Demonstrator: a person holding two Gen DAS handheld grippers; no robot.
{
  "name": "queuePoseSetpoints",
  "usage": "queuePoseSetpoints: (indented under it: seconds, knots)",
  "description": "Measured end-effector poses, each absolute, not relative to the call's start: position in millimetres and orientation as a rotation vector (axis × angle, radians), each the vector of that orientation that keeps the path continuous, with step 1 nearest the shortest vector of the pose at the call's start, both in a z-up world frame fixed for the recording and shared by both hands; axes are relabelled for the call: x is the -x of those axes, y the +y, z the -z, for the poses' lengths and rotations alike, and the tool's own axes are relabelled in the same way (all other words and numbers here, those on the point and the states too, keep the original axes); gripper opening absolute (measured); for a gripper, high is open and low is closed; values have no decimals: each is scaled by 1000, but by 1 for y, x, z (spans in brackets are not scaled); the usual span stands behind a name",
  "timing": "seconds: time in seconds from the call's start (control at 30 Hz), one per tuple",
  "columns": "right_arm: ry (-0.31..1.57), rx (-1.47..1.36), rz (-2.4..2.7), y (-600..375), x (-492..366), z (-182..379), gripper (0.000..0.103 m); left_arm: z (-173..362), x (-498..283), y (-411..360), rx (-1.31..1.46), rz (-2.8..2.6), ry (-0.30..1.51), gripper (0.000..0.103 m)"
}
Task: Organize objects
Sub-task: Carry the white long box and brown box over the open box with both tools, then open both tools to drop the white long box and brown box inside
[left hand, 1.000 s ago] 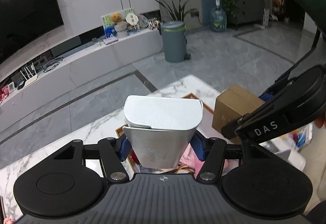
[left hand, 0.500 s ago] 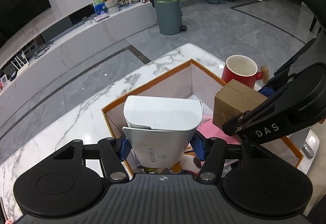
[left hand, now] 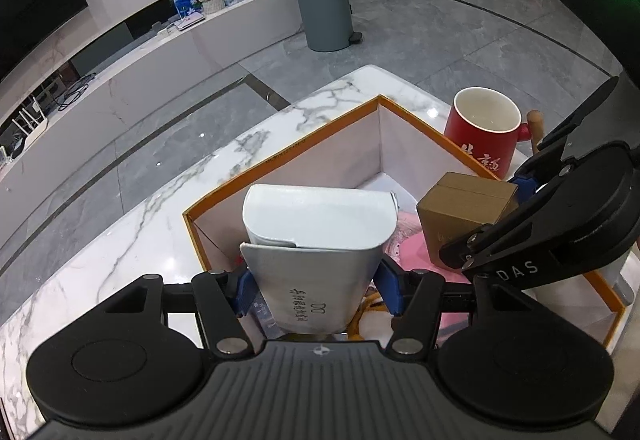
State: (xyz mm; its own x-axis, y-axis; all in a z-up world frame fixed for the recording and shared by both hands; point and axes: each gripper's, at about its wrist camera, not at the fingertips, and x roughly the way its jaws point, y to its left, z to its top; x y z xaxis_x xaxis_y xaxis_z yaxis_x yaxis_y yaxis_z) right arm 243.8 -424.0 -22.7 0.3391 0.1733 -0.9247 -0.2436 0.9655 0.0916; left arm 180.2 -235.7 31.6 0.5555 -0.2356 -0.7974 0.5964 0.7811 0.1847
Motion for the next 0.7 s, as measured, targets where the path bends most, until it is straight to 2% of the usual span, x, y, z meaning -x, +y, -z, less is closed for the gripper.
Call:
queuePoseSetpoints:
  seconds: [0.7]
  knots:
    - [1172, -83, -285, -439, -290, 36, 48, -17, -229, -242, -426, 526, 918, 68]
